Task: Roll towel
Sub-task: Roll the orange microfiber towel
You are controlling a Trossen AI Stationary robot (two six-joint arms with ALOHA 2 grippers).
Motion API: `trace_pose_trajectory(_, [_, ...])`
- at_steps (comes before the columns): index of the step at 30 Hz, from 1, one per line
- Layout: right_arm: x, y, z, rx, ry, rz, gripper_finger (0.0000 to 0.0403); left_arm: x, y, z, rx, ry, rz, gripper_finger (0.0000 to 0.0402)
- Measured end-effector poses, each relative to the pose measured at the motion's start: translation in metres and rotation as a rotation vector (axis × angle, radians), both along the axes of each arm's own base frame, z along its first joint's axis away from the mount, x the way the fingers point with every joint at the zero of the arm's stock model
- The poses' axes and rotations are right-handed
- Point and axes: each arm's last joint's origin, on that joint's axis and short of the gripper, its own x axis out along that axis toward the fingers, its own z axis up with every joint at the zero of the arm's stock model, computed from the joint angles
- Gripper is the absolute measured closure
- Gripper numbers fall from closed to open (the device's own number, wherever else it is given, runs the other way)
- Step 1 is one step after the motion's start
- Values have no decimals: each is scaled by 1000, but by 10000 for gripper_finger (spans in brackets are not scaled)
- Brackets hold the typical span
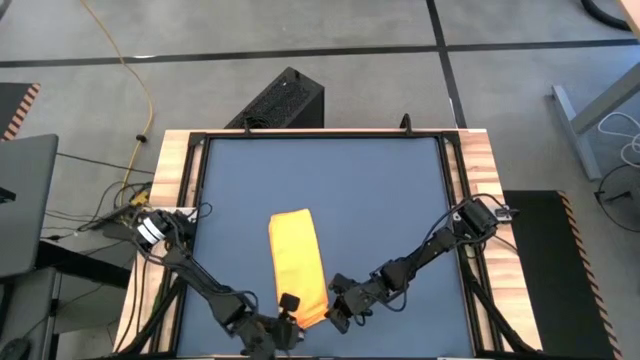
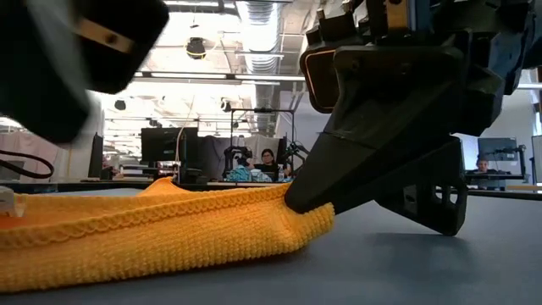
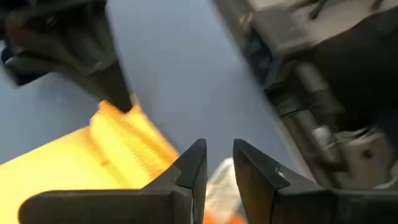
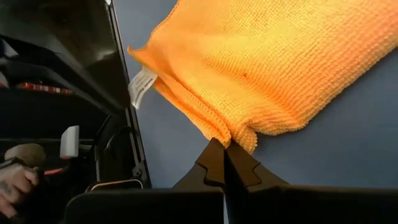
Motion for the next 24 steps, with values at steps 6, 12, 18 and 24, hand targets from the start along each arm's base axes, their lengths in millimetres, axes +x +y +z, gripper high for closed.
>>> trace_pose_trajectory(6, [-5, 9, 0, 40, 19, -13, 391, 10, 5, 0, -3, 46, 12, 357])
trace_pose_trajectory(12, [-9, 15, 0, 64, 31, -13, 391, 14, 6, -4, -36, 74, -23, 374])
trace_pose_trajectory(18, [-9, 15, 0, 70, 35, -30, 391, 20, 10, -13, -38, 78, -9, 385])
trace_pose_trajectory(24, [-10, 15, 0, 75, 39, -39, 391, 20, 14, -16, -23, 97, 28, 396])
